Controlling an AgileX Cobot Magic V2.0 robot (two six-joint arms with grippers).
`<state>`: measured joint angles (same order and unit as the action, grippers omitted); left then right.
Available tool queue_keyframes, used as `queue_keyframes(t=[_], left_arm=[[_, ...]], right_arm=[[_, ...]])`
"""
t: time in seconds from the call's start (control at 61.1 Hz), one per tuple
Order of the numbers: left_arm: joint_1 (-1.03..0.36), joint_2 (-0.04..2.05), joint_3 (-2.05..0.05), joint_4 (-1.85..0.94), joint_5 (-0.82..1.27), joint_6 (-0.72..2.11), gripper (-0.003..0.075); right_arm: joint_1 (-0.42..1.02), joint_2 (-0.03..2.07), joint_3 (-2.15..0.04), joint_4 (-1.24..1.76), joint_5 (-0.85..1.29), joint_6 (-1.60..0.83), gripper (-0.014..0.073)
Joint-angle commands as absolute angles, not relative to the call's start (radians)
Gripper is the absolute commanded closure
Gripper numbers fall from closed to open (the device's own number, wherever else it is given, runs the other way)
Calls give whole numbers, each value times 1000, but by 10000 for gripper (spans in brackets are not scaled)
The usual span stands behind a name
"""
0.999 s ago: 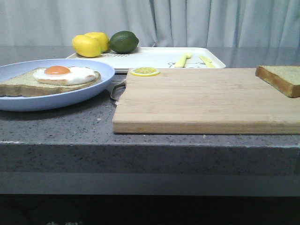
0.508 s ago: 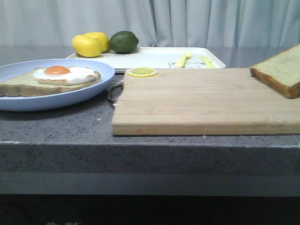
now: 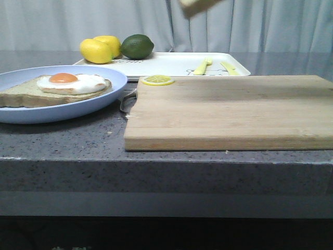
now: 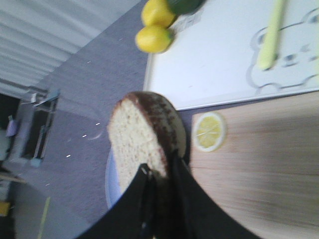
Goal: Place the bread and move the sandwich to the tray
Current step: 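Carry the bread over the plate and lay it on the egg toast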
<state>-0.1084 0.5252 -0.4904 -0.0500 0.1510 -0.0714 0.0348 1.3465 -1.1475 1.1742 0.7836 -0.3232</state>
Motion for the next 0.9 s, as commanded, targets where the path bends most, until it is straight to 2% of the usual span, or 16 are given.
queue_keyframes(t=[0.0,0.147,0.246,0.475,0.704,0.884], left_arm=[[-114,533,-526,-54,69,-72,101],[-114,533,-526,-54,69,-72,101],[-114,533,-526,-54,69,-72,101],[-114,533,-526,-54,69,-72,101],[-114,533,-526,-54,69,-72,101],[-114,533,-526,-54,69,-72,101]], right_arm=[[170,1376,-1181,1331,676,-338,652],[407,1508,-1216,1482,476,-388,652],[504,1606,-1277,1566,407,-427,652],[571,1821,-1448,1595,439,-431,635],[568,1870,-1467,1522,443,-431,408],[551,1867,-1467,1466,492,-430,285]])
